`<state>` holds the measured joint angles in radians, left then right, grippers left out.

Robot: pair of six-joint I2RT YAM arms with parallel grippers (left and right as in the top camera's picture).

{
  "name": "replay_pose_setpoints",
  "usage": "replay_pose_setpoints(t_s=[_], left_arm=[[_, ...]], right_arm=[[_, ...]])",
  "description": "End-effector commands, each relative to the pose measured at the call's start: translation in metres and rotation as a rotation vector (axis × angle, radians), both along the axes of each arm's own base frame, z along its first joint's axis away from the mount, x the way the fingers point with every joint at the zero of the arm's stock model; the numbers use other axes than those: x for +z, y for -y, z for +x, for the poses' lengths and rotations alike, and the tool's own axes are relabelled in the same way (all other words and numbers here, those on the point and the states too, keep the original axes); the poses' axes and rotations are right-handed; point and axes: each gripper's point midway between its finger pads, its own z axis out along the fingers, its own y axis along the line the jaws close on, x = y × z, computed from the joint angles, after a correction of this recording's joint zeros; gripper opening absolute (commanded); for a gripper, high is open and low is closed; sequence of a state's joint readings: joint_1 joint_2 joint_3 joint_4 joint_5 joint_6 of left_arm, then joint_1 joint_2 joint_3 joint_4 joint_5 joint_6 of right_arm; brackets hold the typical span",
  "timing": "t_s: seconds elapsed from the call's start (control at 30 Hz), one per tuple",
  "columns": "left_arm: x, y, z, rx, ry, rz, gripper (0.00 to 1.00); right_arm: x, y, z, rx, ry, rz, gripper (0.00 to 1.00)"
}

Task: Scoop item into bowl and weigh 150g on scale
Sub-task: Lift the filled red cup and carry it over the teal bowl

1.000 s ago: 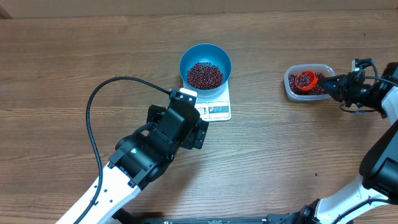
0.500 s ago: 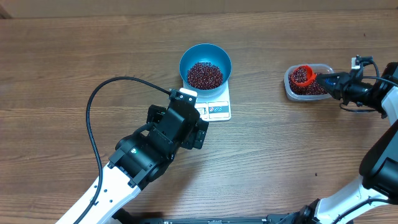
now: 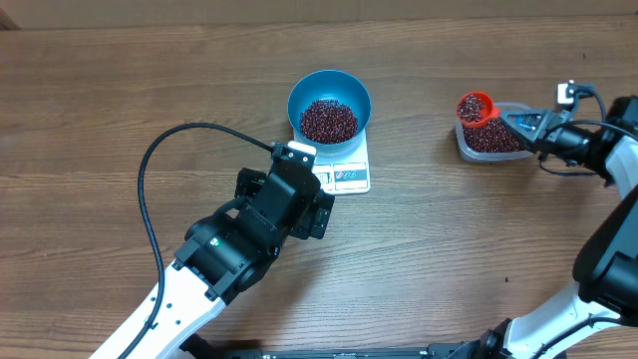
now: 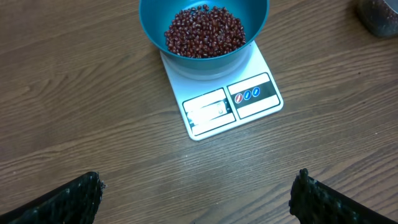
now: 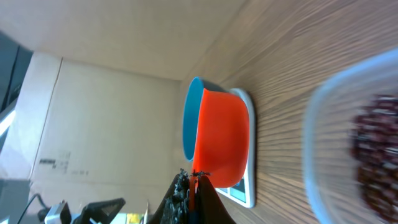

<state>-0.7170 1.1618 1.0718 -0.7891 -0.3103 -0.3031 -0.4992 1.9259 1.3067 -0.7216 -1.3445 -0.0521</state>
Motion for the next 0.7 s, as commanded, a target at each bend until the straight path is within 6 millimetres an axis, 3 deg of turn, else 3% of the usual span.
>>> replay_pose_setpoints(t_s=[0.0, 0.67], left_arm=[[-0.002, -0.003, 0.002, 0.006, -0.002, 0.012, 0.99], [-0.002, -0.003, 0.002, 0.006, -0.002, 0.012, 0.99]], right_arm=[[0.006, -0.025, 0.0, 0.075, 0.035, 0.061, 0.04], [0.03, -0.138, 0.033, 0.291, 0.1, 0.044, 0.04]])
